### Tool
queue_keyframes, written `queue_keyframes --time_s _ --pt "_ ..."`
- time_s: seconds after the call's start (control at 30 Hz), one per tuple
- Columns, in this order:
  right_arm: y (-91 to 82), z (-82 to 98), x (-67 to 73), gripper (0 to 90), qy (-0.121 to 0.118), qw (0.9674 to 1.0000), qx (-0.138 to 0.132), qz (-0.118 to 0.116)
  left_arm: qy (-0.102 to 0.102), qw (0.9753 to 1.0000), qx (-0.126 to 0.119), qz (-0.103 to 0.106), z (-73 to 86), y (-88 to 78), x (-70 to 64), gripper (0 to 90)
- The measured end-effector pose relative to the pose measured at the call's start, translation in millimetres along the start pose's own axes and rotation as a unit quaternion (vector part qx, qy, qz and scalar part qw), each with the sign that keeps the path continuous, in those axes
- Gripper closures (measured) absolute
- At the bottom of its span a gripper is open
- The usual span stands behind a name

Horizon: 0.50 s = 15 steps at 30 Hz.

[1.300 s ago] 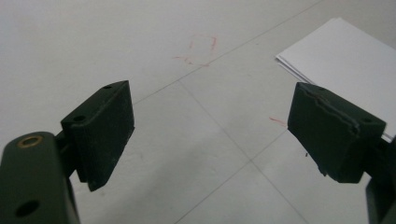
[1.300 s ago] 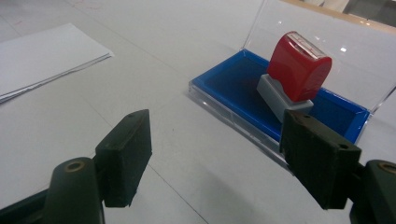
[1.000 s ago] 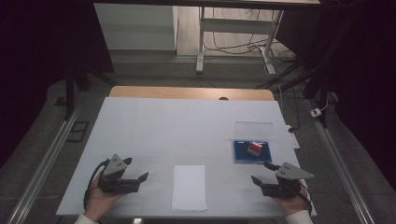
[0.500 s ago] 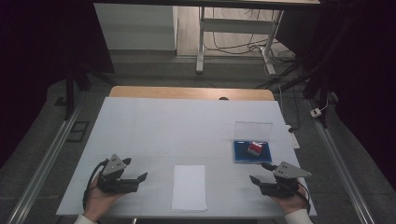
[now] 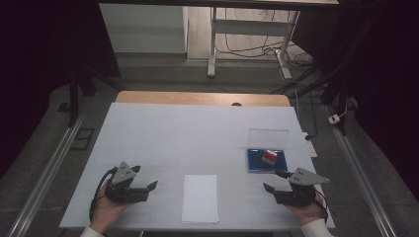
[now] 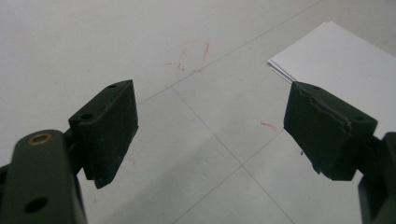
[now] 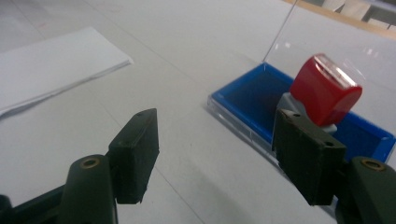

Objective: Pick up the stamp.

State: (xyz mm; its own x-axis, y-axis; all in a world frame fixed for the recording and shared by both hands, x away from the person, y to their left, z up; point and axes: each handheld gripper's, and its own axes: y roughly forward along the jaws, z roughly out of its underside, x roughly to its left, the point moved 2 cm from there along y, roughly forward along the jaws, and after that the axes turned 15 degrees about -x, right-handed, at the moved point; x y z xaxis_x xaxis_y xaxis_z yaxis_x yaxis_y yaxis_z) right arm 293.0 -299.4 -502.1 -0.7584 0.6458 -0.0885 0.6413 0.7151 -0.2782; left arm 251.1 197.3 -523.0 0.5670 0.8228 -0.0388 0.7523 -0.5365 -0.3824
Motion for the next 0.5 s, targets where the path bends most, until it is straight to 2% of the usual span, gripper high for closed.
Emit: queue_keyframes --time_s 0.23,0.33,0.5 --pt "-2.3 -15.8 -2.7 32.2 0.001 0.9999 -0.013 0.000 0.001 1.0000 0.002 -0.007 0.5 -0.4 2.9 17.9" --pt "-4.4 -21.2 -5.6 32.2 -0.004 1.0000 -0.006 0.001 0.001 1.0000 0.003 -0.007 0.6 0.3 3.1 17.9" --pt "-8.9 -29.6 -14.4 32.3 0.004 1.0000 -0.002 0.003 -0.001 0.9999 0.003 -0.010 0.8 0.2 4.2 17.6"
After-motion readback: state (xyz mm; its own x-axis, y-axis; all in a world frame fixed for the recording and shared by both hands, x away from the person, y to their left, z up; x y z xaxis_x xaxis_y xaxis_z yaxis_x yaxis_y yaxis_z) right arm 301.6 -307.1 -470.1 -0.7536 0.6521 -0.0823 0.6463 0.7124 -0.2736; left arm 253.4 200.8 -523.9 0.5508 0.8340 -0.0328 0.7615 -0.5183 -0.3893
